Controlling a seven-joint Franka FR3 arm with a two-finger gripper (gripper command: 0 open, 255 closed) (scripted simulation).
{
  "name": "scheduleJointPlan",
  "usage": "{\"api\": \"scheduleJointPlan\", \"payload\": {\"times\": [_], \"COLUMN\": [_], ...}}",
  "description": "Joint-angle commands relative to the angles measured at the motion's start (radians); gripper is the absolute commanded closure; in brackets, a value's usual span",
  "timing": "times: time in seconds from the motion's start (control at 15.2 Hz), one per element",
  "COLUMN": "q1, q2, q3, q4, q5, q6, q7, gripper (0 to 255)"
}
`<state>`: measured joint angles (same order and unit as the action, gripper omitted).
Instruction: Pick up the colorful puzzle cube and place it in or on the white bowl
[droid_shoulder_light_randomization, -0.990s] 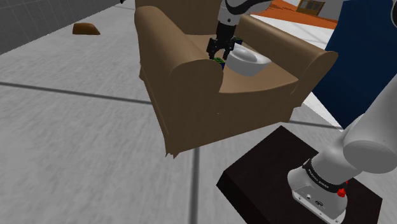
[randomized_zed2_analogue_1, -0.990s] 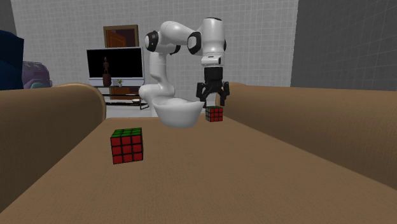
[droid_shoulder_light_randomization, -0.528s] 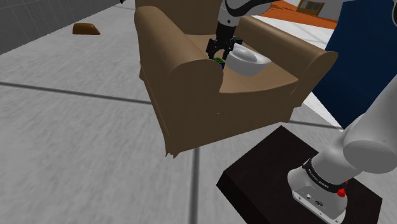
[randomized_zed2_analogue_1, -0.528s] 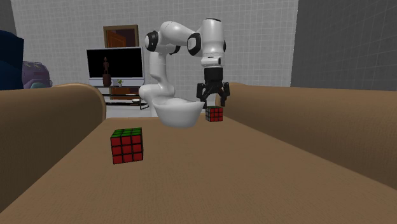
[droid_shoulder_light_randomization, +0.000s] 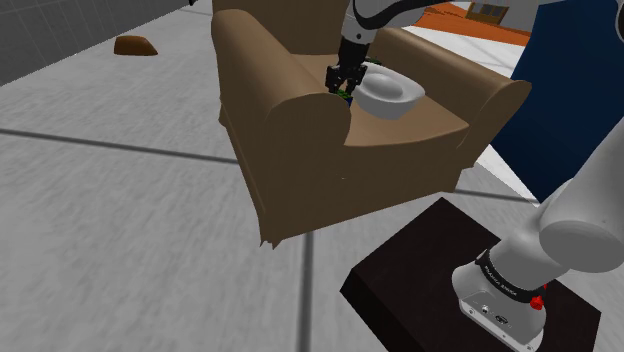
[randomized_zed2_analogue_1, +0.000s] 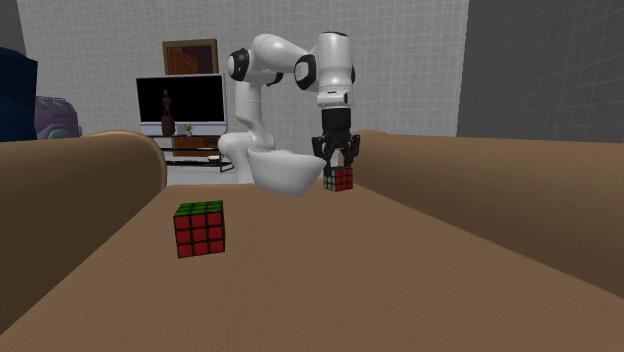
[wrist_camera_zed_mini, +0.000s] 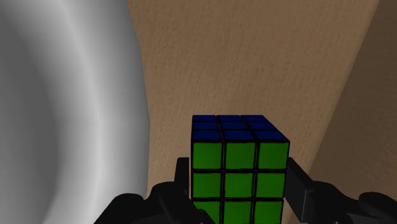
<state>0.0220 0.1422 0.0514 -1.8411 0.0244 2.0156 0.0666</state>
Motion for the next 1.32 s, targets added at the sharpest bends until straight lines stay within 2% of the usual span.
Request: {"api": "scheduleJointPlan", "payload": {"times": [0.0, 0.33, 1.25], "q1": [-0.005, -0.001, -0.001], "q2": [0.008, 0.017, -0.013], "q3": [-0.006, -0.001, -0.001], "q4": [-0.019, 0.001, 0.151], "q5": [0.000, -0.003, -0.002], "q6": [-0.007, -0.017, -0.198], "q7": [-0.001, 0.008, 0.011], "gripper": [255, 255, 255]}}
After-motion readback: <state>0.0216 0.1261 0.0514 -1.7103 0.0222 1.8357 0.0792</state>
